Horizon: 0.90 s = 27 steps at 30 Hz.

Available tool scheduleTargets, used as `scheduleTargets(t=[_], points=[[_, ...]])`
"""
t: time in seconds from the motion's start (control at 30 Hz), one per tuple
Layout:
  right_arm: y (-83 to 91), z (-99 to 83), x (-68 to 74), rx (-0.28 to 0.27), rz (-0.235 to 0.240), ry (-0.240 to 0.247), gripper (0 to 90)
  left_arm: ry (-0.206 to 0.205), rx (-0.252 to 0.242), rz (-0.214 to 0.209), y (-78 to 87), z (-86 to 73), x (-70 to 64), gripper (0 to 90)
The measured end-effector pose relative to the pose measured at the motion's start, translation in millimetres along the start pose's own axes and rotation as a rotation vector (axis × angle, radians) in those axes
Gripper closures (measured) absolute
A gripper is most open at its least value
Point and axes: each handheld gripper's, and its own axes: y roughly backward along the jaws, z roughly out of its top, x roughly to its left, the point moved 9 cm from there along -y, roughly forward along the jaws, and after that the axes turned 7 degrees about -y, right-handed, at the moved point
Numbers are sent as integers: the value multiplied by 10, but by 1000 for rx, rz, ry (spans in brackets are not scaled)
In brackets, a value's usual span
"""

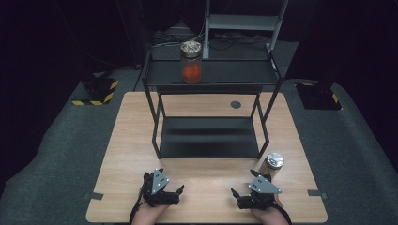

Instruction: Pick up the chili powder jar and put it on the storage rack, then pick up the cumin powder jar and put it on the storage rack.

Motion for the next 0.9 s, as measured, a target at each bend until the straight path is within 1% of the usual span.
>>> scheduleTargets(t=[0.03, 0.1, 0.23, 0.3, 0.37, 0.47, 0.57, 0.7, 0.83, 0.9], points=[[-1, 0, 0, -1, -1, -2, 0, -31, 21, 8, -7, 15, -26, 4], [-2, 0, 2, 1, -5, -5, 0, -61, 40, 14, -13, 28, -57, 4], [-4, 1, 3, 1, -5, -3, 0, -76, 41, 26, 6, 20, -95, 10], [-1, -1, 8, -1, -6, 1, 0, -93, 50, 21, 4, 27, -108, 10], [1, -3, 11, -2, -3, 6, 0, -90, 55, 23, -1, 30, -110, 10], [17, -18, 9, -18, -5, -4, 0, -83, 68, 25, -13, 40, -103, 10], [22, -21, -2, -21, 3, -10, 1, -89, 60, 23, -6, 34, -107, 10], [26, -26, 5, -26, 8, 3, 1, -92, 66, 18, -13, 39, -105, 10], [34, -33, 38, -32, -2, 22, 1, -101, 64, 18, -9, 39, -111, 10], [49, -42, 44, -37, 3, 18, 0, -107, 66, 19, -11, 41, -118, 10]])
